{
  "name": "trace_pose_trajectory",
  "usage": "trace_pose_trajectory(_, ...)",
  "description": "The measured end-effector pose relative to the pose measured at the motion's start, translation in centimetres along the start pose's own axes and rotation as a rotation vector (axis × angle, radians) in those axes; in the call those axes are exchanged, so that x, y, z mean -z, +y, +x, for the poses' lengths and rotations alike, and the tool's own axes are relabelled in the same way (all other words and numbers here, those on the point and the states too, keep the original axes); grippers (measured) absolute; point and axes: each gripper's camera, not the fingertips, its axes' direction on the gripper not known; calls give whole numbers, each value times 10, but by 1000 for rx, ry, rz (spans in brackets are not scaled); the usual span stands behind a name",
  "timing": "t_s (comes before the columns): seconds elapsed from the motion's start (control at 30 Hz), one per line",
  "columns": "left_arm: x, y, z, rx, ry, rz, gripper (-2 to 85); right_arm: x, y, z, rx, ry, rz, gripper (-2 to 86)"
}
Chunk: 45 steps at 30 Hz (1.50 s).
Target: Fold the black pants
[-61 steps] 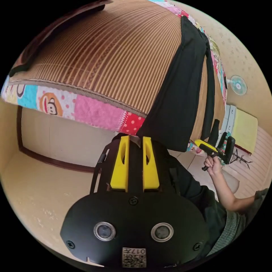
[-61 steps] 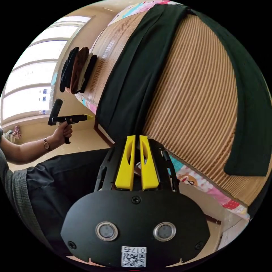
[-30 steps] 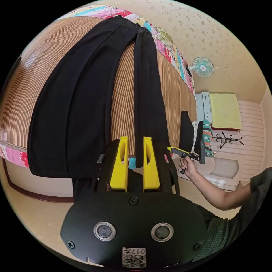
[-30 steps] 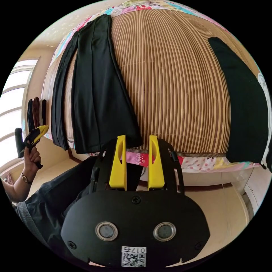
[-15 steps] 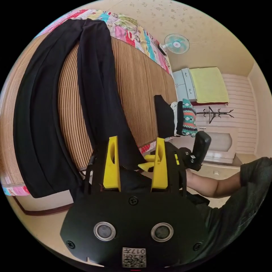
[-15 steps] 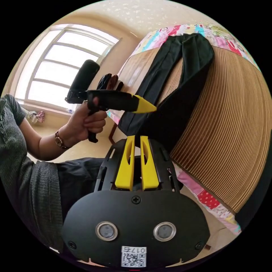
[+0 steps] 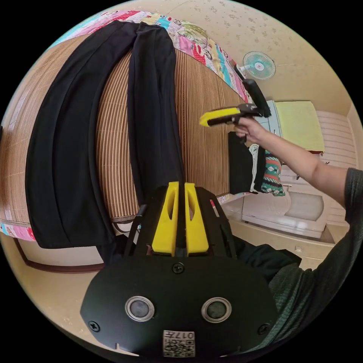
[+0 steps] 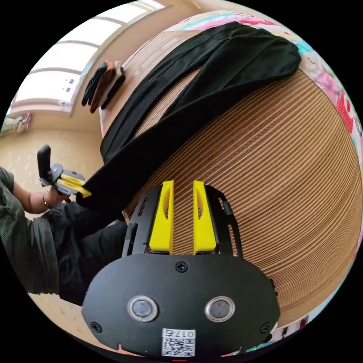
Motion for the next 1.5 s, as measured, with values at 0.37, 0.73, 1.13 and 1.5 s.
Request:
trace_pose_trajectory(0.37,40,8,-18,99,131,72,11,61,-150,180,-690,-556,855,141)
trace_pose_trajectory(0.73,124,9,-57,119,342,163,3,83,-236,137,-737,-225,739,58)
trace_pose_trajectory(1.13,258,121,-207,475,882,599,3,88,-383,-47,-280,-481,839,40)
trace_pose_trajectory(1.5,310,25,-248,375,148,144,12,-85,-327,-95,-122,-450,383,90)
